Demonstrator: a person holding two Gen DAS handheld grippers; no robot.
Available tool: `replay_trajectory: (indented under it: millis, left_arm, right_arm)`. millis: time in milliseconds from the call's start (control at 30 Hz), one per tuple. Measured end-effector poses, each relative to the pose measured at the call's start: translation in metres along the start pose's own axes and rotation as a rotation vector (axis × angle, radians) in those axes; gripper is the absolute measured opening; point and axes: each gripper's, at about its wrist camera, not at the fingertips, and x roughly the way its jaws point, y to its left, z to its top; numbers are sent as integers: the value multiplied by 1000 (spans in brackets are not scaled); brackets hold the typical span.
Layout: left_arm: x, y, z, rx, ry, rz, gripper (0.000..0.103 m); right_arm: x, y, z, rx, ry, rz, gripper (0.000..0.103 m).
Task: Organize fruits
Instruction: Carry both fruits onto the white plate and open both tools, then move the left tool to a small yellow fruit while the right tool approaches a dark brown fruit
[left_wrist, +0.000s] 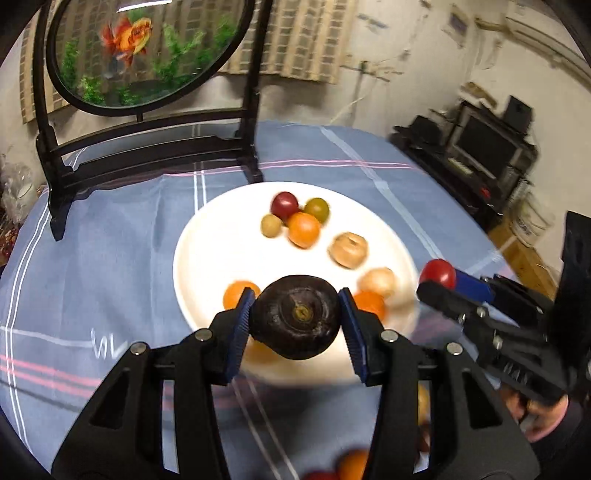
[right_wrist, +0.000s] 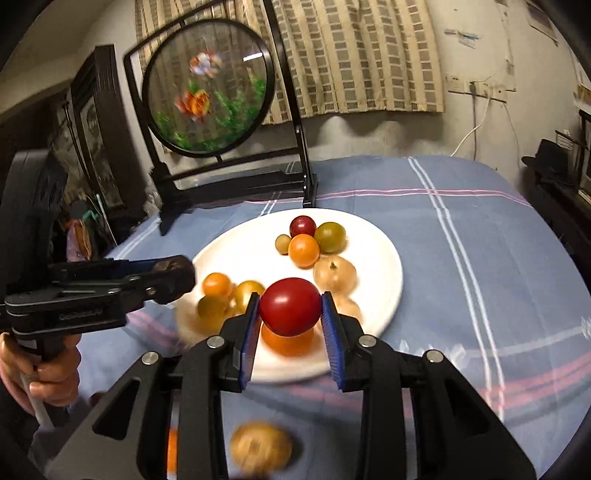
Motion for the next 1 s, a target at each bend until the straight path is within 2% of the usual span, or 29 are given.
replay_trajectory:
  millis: [100, 233, 267, 300, 333, 367, 433, 500, 567, 700, 800, 900, 1000]
  left_arm:
    - [24, 3, 5, 10, 21, 51, 47]
    - [42, 10, 6, 0, 43, 63, 47]
    - [42, 11, 5, -5, 44, 72, 51]
    - [41, 13, 5, -12, 40, 83, 64]
    - [35, 13, 5, -20, 22, 97, 69]
    - [29, 13, 5, -21, 5, 103, 72]
    - [11, 12, 4, -16, -26, 108, 76]
    - [-15, 11, -1, -16, -60, 117, 86]
    - [-42, 8, -13, -4, -93, 130, 87]
    - [-89, 1, -56, 6, -114, 140, 93]
    - [-114, -1, -104, -43, -89, 88, 93]
    - [-130, -7, -146, -70, -84, 62, 95]
    - [-137, -15, -178, -69, -71, 69, 100]
  right_arm:
    - [27, -4, 2, 5, 35, 6, 33]
    - [45, -2, 5, -33, 55, -12, 34]
    - [47, 0, 5, -48, 57, -17, 40]
    - [48, 1, 6, -60, 62, -19, 44]
    - [47, 2, 6, -62, 64, -22, 55]
    - [41, 3, 6, -56, 55, -21, 59]
    - [30, 3, 6, -51, 34, -7, 59]
    - [13, 5, 7, -53, 18, 0, 59]
    - [-7, 9, 0, -60, 4, 10, 59]
    - [-42, 14, -26, -77, 13, 27, 59]
    - [-61, 16, -51, -77, 27, 46, 59]
    - [-72, 16, -76, -65, 54, 64, 60]
    - [-75, 21, -94, -76, 118, 116, 60]
